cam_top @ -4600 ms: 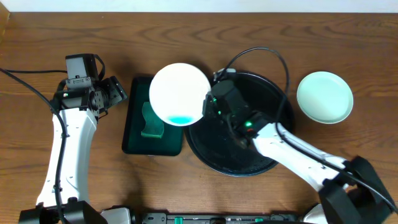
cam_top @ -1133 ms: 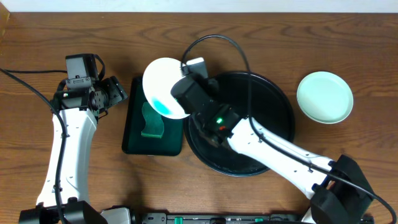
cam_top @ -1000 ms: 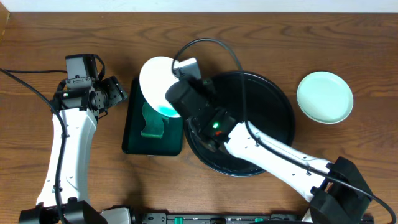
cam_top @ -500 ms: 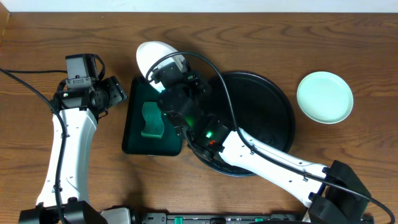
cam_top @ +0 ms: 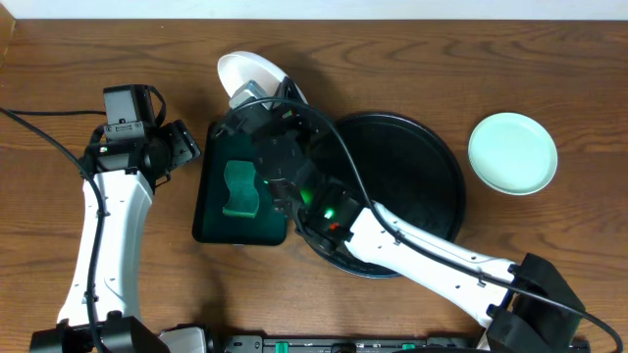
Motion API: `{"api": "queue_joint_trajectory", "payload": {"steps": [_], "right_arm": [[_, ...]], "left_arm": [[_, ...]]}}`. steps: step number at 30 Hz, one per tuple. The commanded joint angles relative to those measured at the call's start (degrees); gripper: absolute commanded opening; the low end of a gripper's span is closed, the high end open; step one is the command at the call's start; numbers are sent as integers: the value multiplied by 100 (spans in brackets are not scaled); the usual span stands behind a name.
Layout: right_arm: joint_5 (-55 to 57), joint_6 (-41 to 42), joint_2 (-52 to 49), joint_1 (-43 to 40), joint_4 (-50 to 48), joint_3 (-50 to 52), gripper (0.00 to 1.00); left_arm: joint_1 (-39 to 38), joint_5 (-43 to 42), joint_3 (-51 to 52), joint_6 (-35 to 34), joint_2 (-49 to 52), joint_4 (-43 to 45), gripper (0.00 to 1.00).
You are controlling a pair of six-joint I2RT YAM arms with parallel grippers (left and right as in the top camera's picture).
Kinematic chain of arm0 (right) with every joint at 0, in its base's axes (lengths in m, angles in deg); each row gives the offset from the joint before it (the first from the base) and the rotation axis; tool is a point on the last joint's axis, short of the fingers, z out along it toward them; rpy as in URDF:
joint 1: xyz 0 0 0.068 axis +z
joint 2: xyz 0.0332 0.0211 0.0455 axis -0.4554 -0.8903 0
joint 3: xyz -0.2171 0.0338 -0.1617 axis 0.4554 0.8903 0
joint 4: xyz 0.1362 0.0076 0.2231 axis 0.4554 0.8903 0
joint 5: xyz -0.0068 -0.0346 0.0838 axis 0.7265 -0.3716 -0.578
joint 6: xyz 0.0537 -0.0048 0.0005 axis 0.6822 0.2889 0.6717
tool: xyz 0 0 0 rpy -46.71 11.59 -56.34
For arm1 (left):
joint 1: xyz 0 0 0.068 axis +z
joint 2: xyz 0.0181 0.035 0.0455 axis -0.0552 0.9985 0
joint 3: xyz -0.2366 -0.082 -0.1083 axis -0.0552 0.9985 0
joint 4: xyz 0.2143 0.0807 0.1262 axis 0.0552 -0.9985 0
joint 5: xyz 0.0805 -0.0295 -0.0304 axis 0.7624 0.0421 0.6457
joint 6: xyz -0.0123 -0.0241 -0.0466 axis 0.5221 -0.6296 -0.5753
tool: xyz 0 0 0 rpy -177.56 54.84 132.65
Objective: Clean dirty plates on tray and stack at the side
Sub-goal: 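Swing the white plate left over the dark green tray, right gripper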
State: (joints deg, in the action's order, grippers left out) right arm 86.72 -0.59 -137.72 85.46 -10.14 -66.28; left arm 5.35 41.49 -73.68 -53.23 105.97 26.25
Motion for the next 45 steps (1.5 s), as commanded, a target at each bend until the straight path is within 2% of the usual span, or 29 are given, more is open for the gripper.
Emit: {"api": "queue_joint_trajectory", "payload": {"steps": [1,21,24,29,33,37,41,45], "right_arm": [[13,-267,-4,153,-37,-109,1],[-221,-979,-4,170,-133,-109,1],[-345,-804,-4,201,-168,-109,1],[-393,-975,-4,247,-208,-109,1],[-481,-627,-4,249,-201,-109,1],[-389,-1075,-4,258,-225,-109,2],[-437,-828,-4,262,-186,-109,2],[-142,-1233,-4,269,-278,-109,1]], "left_arm": [[20,52,-98,11,-9,2,79],[20,52,-98,11,-9,2,80],[20,52,-98,9,-9,2,79],[20,52,-98,9,-9,2,80],[20,52,-98,11,-9,2,80],[20,52,-98,11,-9,2,79],[20,52,-98,11,-9,2,79],[20,52,-98,9,-9,2,79]]}}
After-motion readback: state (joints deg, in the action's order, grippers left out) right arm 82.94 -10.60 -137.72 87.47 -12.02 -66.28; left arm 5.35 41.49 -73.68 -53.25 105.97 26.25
